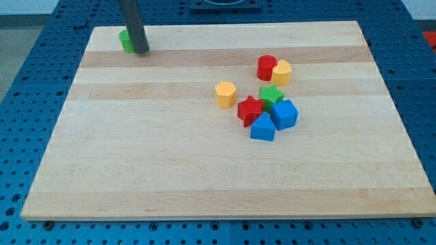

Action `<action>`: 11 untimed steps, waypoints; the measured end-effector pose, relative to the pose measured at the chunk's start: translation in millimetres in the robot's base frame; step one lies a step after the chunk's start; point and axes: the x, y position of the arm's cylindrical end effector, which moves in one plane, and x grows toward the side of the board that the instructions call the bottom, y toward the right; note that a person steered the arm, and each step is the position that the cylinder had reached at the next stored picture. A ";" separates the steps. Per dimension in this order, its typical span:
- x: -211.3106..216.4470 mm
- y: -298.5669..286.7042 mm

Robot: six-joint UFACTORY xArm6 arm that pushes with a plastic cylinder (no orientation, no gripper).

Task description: Push green circle to the top left

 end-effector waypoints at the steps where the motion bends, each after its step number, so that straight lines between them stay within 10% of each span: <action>1: 1.7 11.7; 11: -11.3 -68.8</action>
